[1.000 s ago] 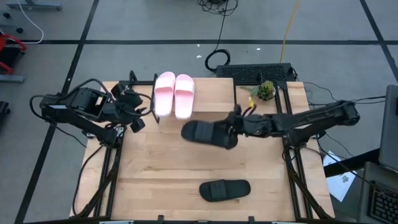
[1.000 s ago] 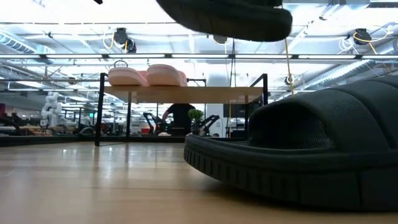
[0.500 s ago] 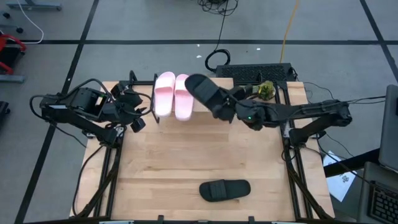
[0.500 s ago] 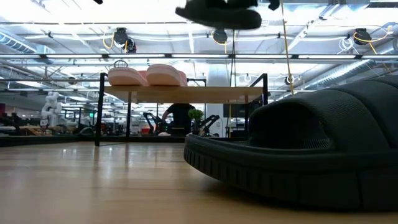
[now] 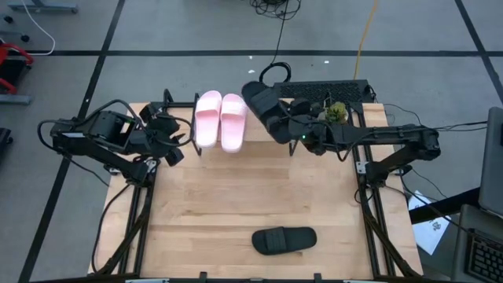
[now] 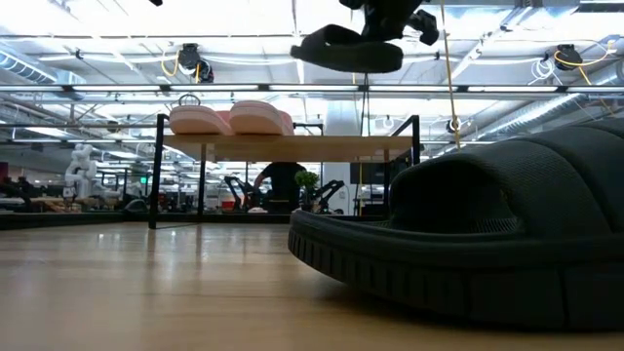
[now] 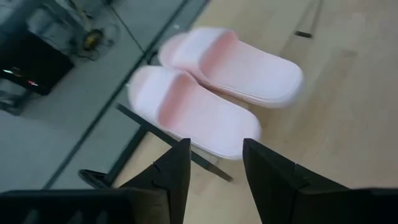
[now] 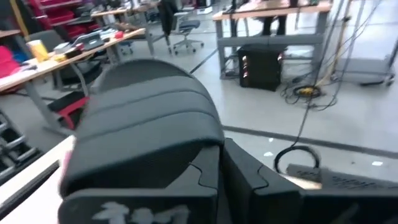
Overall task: Pick and place slides into the shelf
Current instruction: Put the top black slipper on the shelf
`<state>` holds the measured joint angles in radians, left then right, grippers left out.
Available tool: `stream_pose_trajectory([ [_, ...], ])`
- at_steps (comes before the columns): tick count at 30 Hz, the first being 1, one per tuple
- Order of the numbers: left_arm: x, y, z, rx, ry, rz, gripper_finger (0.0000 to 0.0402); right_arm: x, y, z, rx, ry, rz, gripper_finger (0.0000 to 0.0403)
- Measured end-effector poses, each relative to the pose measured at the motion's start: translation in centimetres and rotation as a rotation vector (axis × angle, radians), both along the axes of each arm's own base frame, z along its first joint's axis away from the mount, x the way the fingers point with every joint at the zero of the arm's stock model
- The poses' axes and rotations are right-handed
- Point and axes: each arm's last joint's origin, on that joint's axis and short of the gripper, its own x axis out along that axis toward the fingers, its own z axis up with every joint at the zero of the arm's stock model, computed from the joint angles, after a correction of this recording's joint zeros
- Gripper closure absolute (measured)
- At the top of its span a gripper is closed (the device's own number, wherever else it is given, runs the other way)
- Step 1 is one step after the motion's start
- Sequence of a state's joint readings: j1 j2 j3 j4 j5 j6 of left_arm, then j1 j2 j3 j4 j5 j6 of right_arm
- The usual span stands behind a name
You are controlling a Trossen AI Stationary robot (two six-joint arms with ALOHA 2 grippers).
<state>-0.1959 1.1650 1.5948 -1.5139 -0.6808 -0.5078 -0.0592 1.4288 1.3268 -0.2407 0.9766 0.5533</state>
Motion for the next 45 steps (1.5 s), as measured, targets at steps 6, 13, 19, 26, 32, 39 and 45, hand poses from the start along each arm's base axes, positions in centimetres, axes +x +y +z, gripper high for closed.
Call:
stream_pose_trajectory([
  [6, 0.0, 0.2, 0.1, 0.074, -0.006, 0.029, 0.0252, -0.4, -0.6, 3.9, -0.111, 0.017, -0.087, 0.0403],
  [13, 0.0, 0.3, 0.1, 0.119, 0.045, -0.022, 0.0252, -0.5, 0.5, 7.1, -0.203, -0.081, -0.279, 0.0403],
  [19, 0.0, 0.9, 0.1, 0.135, 0.069, -0.009, 0.0252, 3.2, 1.7, 5.2, -0.224, -0.092, -0.400, 0.0403],
  [26, 0.0, 1.3, 0.1, 0.146, 0.088, 0.001, 0.0252, 6.7, 1.8, 3.0, -0.230, -0.041, -0.477, 0.0403],
  [32, 0.0, 1.5, 0.1, 0.142, 0.088, 0.012, 0.0252, 7.7, 1.3, 1.9, -0.242, 0.008, -0.487, 0.0403],
  [39, 0.0, 1.5, 0.1, 0.142, 0.088, 0.012, 0.0252, 7.7, 0.9, 1.8, -0.248, 0.033, -0.493, 0.0403],
  [45, 0.0, 1.5, 0.1, 0.142, 0.089, 0.012, 0.0252, 7.6, 0.7, 1.4, -0.254, 0.054, -0.494, 0.0403],
])
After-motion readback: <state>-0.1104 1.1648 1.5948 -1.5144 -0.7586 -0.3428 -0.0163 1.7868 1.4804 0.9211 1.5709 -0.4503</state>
